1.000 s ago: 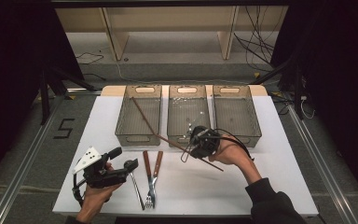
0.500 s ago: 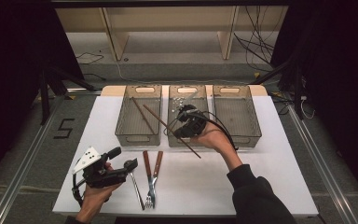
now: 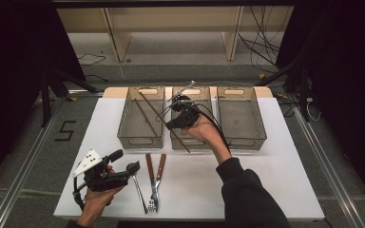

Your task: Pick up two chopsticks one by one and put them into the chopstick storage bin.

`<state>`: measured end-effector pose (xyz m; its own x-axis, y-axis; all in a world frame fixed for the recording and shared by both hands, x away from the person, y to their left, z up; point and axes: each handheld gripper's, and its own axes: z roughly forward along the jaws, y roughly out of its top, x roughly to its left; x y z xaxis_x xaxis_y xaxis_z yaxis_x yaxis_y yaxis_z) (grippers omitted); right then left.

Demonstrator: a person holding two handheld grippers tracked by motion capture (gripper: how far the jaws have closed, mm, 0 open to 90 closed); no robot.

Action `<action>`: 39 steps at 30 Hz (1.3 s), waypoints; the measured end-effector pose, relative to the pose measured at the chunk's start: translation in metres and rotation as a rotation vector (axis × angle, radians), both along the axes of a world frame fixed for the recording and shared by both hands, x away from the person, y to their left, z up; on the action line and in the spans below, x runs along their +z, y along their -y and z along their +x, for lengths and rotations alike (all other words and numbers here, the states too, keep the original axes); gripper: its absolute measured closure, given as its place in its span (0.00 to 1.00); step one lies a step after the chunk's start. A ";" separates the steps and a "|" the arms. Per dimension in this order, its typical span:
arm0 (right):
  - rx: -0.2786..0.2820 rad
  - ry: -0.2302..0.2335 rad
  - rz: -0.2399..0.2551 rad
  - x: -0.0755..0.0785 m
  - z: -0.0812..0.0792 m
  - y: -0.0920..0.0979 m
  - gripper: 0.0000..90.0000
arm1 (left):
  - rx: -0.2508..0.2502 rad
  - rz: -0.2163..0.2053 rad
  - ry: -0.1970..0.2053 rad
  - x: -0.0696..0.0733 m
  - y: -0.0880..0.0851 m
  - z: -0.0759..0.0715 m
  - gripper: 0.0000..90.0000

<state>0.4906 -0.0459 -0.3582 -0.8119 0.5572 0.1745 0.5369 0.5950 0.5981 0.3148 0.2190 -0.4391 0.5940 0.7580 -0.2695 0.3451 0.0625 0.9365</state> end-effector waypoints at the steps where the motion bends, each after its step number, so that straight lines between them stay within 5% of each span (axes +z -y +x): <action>1: -0.003 -0.003 0.004 0.000 0.001 -0.001 0.96 | 0.000 -0.002 -0.002 0.000 0.000 0.000 0.14; 19: -0.104 -0.007 0.126 0.011 0.034 -0.038 0.95 | -0.007 -0.007 -0.001 0.000 0.000 0.000 0.14; 39: -0.168 0.014 0.138 0.014 0.049 -0.062 0.95 | -0.012 -0.009 0.002 0.001 0.000 0.000 0.14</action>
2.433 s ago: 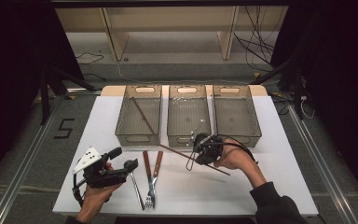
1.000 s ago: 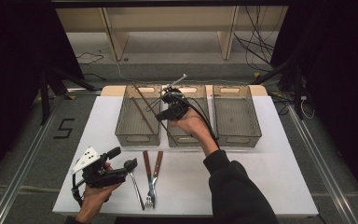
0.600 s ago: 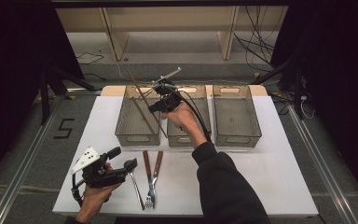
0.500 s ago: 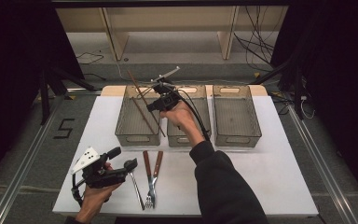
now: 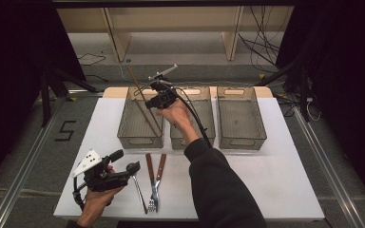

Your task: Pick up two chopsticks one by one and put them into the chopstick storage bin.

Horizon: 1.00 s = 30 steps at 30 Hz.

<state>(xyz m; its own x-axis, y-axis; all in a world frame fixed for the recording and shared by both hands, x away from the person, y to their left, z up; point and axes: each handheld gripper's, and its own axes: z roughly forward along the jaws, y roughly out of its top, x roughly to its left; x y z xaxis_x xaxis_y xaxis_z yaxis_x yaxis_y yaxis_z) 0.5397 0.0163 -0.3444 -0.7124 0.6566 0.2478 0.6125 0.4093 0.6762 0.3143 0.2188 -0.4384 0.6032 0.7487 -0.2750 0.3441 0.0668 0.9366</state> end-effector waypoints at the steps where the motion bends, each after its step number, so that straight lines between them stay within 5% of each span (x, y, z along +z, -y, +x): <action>1: -0.003 0.005 -0.003 0.000 0.000 -0.001 0.95 | 0.000 0.001 0.000 0.000 0.000 0.000 0.14; 30: -0.046 -0.015 -0.023 -0.024 0.010 -0.017 0.95 | -0.005 -0.004 0.002 0.001 -0.001 -0.001 0.14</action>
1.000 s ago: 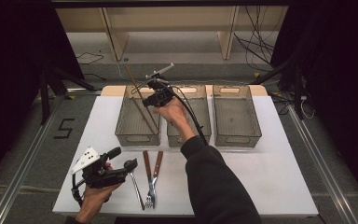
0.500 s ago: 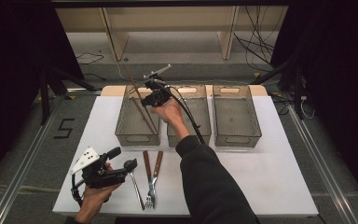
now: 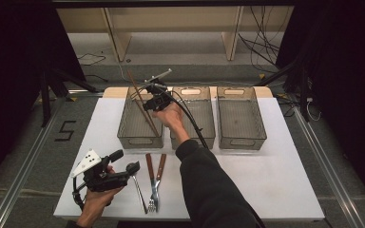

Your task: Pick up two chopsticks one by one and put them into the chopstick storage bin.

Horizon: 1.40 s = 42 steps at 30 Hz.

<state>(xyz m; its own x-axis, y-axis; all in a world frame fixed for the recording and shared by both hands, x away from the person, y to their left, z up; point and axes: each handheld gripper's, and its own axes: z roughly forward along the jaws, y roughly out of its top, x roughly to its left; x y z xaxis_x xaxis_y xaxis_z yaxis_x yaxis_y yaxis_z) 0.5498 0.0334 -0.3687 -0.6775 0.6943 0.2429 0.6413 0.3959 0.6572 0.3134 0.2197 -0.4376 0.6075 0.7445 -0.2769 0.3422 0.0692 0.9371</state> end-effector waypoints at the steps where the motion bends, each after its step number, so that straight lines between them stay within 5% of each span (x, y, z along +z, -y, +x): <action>1: -0.001 -0.001 -0.008 -0.002 0.000 -0.001 0.95 | 0.000 -0.001 0.000 0.000 0.000 0.000 0.14; 12: -0.016 -0.021 -0.033 -0.011 -0.001 -0.002 0.91 | 0.000 0.000 0.000 0.000 0.000 0.000 0.14; 23: -0.004 -0.012 0.008 0.002 -0.008 0.013 0.65 | 0.003 0.001 -0.004 0.000 -0.001 0.000 0.14; 42: 0.078 0.086 0.043 0.015 -0.071 0.078 0.41 | 0.040 0.029 -0.053 -0.003 -0.001 0.004 0.14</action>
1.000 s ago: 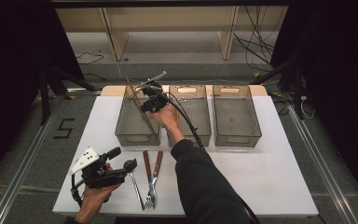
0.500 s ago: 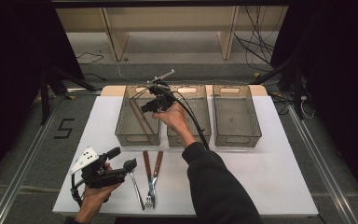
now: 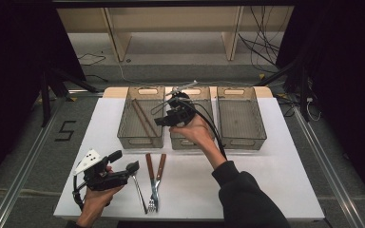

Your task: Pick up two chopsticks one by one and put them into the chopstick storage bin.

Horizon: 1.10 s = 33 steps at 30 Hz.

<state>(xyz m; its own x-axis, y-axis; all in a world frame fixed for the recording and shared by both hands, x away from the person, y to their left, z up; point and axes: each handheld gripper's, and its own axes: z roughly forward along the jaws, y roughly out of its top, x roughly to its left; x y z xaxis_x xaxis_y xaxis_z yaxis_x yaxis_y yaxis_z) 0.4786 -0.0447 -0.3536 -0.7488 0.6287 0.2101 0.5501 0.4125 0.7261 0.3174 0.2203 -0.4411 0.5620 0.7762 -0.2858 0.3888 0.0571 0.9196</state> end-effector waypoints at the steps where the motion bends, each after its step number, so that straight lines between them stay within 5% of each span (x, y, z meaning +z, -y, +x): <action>1: 0.002 0.005 0.005 0.000 -0.004 0.005 0.41 | 0.002 -0.001 -0.002 0.000 0.000 0.000 0.14; 12: -0.013 0.049 0.063 -0.006 -0.048 0.055 0.38 | 0.002 0.029 -0.048 -0.002 -0.002 0.004 0.14; 23: -0.042 0.053 0.095 -0.032 -0.087 0.098 0.37 | -0.023 0.131 -0.050 0.000 -0.001 0.006 0.15; 27: -0.057 0.062 0.103 -0.043 -0.101 0.112 0.36 | -0.006 0.139 -0.075 0.001 -0.005 0.007 0.17; 33: -0.102 0.064 0.103 -0.057 -0.118 0.136 0.36 | 0.014 0.222 -0.137 0.002 0.004 0.007 0.17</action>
